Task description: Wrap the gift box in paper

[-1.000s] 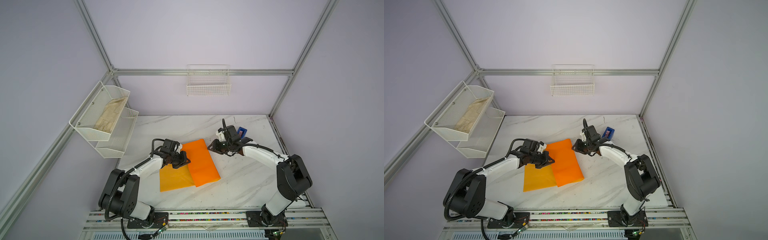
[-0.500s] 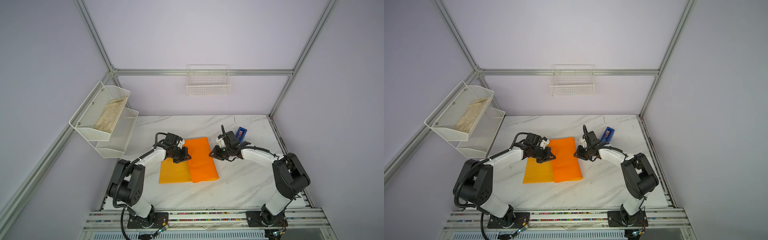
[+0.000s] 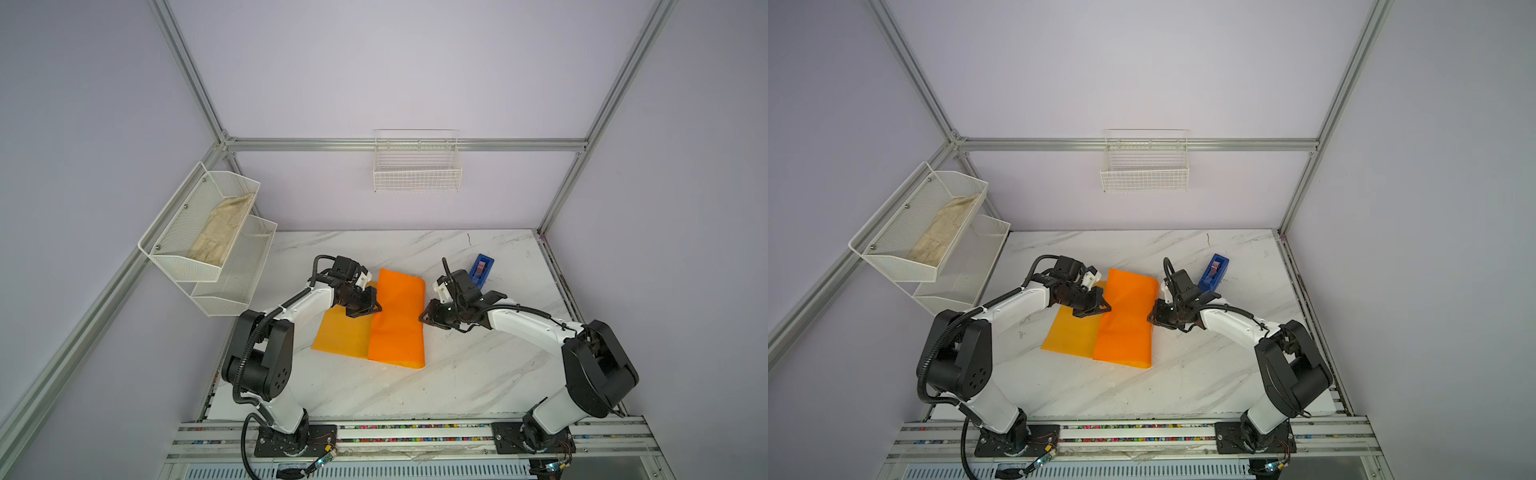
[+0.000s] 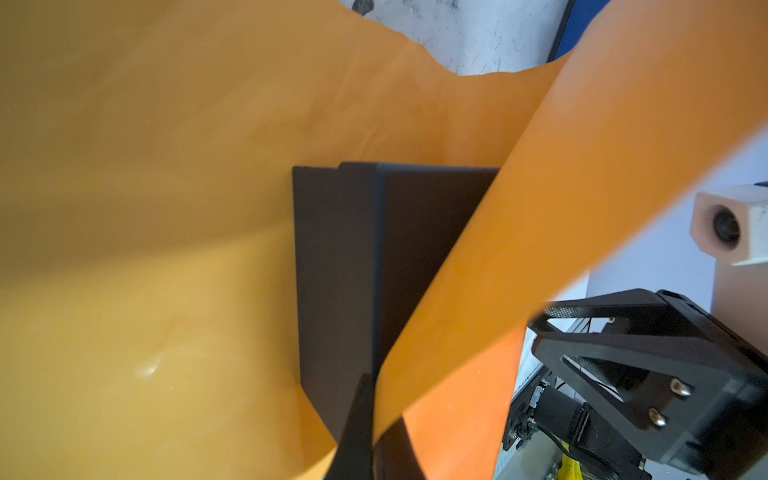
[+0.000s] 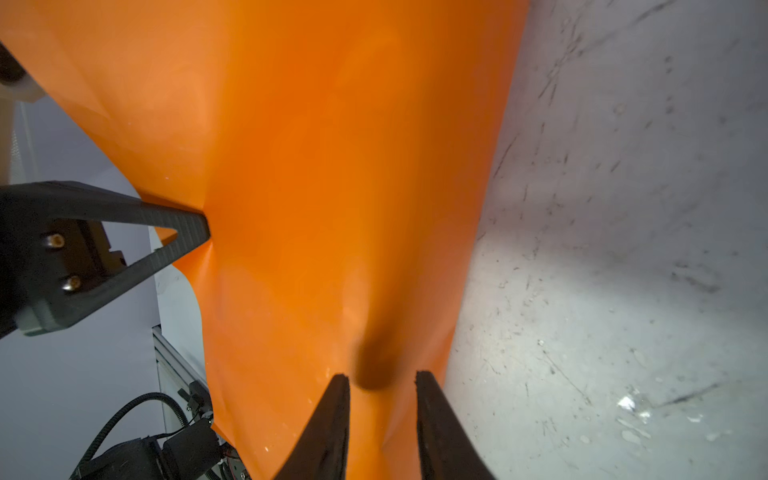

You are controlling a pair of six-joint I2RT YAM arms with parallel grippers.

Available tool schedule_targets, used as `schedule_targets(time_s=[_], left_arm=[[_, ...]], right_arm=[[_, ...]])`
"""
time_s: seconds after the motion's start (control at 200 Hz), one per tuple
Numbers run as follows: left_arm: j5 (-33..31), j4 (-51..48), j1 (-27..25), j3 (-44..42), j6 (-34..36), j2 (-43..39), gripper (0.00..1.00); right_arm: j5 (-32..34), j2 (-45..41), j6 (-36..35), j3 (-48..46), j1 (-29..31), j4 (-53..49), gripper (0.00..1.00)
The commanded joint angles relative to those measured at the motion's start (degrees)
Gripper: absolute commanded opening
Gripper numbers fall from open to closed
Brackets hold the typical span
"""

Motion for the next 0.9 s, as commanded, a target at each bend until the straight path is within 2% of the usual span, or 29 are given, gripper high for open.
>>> schedule_targets(time_s=[0.0, 0.21, 0.295, 0.455, 0.64, 0.89], left_arm=[[0.3, -2.1, 0.7, 9.5, 4.4, 1.2, 0.0], [-1.9, -7.7, 0.9, 16.7, 7.8, 6.9, 0.02], [-2.7, -8.8, 1.1, 17.2, 8.1, 8.9, 0.02], [-3.1, -9.8, 1.3, 16.0, 7.9, 10.8, 0.02], [1.2, -7.9, 1.3, 13.1, 7.5, 11.5, 0.03], [7.4, -0.3, 0.9, 5.9, 1.0, 9.6, 0.03]], right_arm=[[2.8, -0.7, 1.1, 1.7, 0.3, -1.5, 0.32], [4.3, 0.6, 1.5, 2.3, 0.2, -0.7, 0.4], [5.0, 0.8, 2.2, 2.3, 0.1, -0.2, 0.46], [5.0, 0.7, 2.6, 2.3, -0.3, 0.4, 0.49], [4.9, 0.0, 2.7, 2.2, -0.7, 0.0, 0.51], [6.0, -2.4, 3.2, 1.8, -2.3, -1.2, 0.51]])
